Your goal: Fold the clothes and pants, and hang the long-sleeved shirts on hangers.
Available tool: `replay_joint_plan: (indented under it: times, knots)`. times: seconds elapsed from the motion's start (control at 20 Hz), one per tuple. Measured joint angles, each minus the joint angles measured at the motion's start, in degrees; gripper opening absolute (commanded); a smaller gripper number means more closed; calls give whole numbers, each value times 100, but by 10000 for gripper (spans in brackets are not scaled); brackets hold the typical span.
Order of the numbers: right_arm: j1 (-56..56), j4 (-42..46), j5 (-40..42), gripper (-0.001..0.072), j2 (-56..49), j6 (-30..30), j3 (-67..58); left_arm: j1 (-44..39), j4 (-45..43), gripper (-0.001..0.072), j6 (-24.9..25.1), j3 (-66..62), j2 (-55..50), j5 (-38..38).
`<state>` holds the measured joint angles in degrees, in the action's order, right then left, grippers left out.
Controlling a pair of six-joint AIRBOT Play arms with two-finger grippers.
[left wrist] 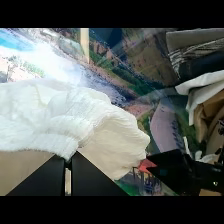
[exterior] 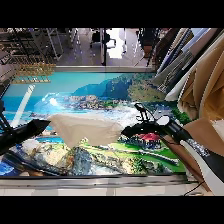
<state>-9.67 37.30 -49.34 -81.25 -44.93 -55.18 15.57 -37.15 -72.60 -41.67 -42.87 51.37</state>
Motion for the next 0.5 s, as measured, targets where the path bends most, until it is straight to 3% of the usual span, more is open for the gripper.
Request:
replay_joint_plan:
  times: [0.15,0.2,0.25,0.3,0.5]
  knots:
    - [-380,-365,640,557,-175,94,-44,22,9,9,0,0,0,13]
    - [-466,-444,776,458,-273,92,-96,26,11,9,-2,0,0,24]
    - [-551,-505,887,262,-389,79,-168,28,13,9,0,0,0,31]
    - [-627,-546,966,11,-496,44,-251,31,13,9,0,0,0,31]
    - [-789,-533,1102,13,-619,-155,-577,70,15,9,0,-26,2,35]
